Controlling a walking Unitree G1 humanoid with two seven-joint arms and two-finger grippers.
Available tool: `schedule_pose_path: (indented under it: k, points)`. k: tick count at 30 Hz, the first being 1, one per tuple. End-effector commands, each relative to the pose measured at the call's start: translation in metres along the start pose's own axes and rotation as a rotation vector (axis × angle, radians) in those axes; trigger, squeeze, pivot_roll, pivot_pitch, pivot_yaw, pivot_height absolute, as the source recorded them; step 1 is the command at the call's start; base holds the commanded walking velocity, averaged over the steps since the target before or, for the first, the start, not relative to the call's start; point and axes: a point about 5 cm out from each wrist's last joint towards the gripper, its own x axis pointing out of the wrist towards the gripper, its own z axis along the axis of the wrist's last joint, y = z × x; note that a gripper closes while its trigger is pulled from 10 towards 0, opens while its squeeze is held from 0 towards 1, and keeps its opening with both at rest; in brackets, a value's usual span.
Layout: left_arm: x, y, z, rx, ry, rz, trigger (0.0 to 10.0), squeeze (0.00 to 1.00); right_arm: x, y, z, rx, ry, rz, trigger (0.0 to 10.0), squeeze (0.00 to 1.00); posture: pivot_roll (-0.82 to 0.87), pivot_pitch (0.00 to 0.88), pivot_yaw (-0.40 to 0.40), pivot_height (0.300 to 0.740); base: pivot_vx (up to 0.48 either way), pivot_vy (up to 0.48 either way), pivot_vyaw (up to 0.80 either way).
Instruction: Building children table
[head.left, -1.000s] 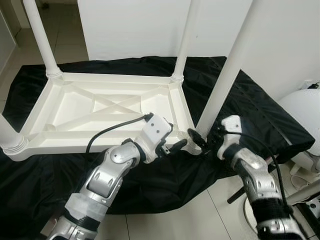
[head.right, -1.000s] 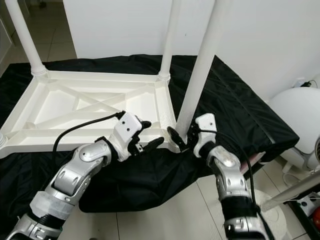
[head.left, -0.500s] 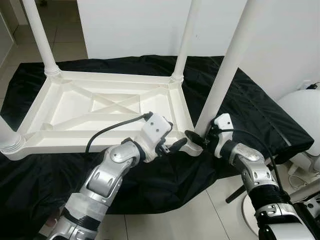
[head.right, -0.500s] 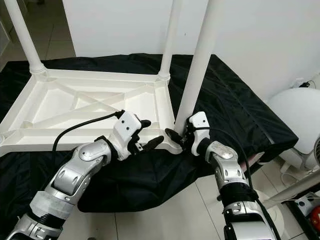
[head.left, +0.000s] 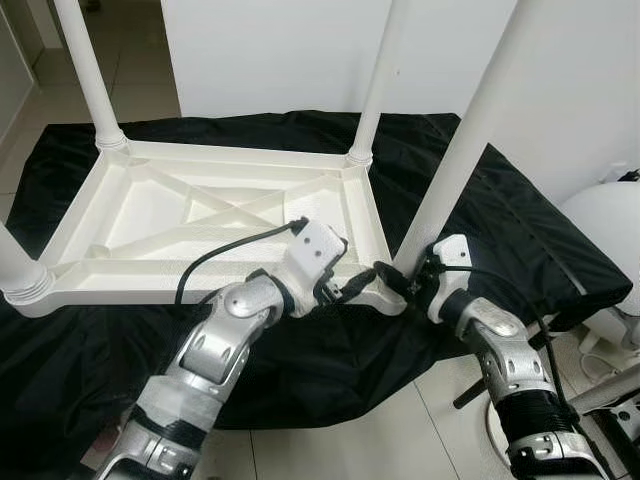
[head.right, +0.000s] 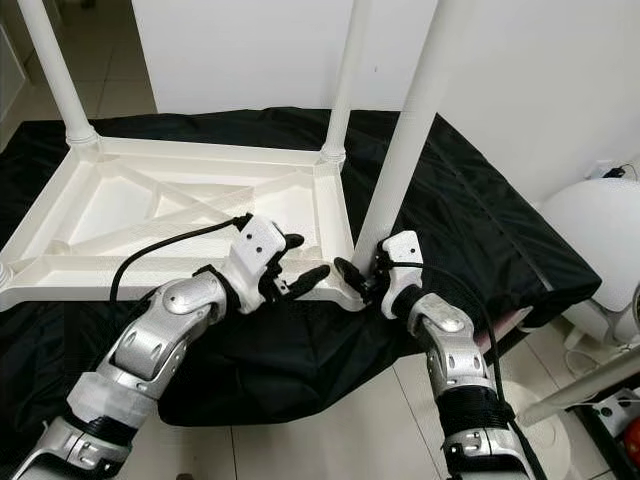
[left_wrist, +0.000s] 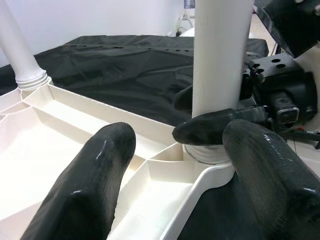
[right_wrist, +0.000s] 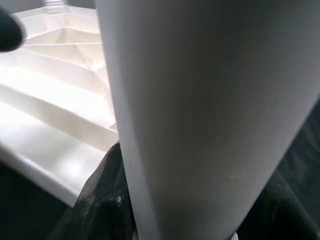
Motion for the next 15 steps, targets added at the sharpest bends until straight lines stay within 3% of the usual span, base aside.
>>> schedule_pose_path:
  k: [1,4,5,6,8,9,12,14,15]
  points:
    - [0.003,0.001,0.000,0.015,0.003,0.005,10.0,0.00,-0.007,-0.008,-0.007,0.003,0.045,-0.078,10.0,0.00,-0.06,0.000,-0.052,0.740,0.000,0.000,0.00]
    - [0.006,0.001,0.002,0.021,-0.002,-0.015,10.0,0.00,-0.012,-0.006,-0.008,0.048,0.048,-0.260,10.0,0.00,-0.08,0.000,-0.030,0.740,0.000,0.000,0.00]
    - [0.006,0.001,0.002,0.021,-0.002,-0.015,10.0,0.00,-0.012,-0.006,-0.008,0.048,0.048,-0.260,10.0,0.00,-0.08,0.000,-0.030,0.740,0.000,0.000,0.00]
    - [0.007,-0.001,0.002,0.025,-0.001,-0.027,10.0,0.00,-0.014,-0.005,-0.008,0.063,0.039,-0.341,10.0,0.00,-0.08,0.000,-0.026,0.740,0.000,0.000,0.00]
    - [0.007,-0.001,0.002,0.025,-0.001,-0.027,10.0,0.00,-0.014,-0.005,-0.008,0.063,0.039,-0.341,10.0,0.00,-0.08,0.000,-0.026,0.740,0.000,0.000,0.00]
    - [0.007,-0.003,0.001,0.027,0.000,-0.036,10.0,0.00,-0.016,-0.004,-0.009,0.080,0.034,-0.414,10.0,0.00,-0.08,0.000,-0.026,0.740,0.000,0.000,0.00]
    - [0.009,-0.002,0.003,0.026,-0.006,-0.036,10.0,0.00,-0.020,0.007,-0.008,0.126,-0.002,-0.571,10.0,0.00,-0.08,0.000,-0.027,0.740,0.000,0.000,0.00]
    - [0.009,-0.002,0.003,0.026,-0.006,-0.036,10.0,0.00,-0.020,0.007,-0.008,0.126,-0.002,-0.571,10.0,0.00,-0.08,0.000,-0.027,0.740,0.000,0.000,0.00]
    - [0.009,-0.003,0.002,0.035,-0.002,-0.034,10.0,0.00,-0.022,0.012,-0.007,0.128,-0.021,-0.667,10.0,0.00,-0.08,0.009,-0.025,0.740,0.000,0.000,0.00]
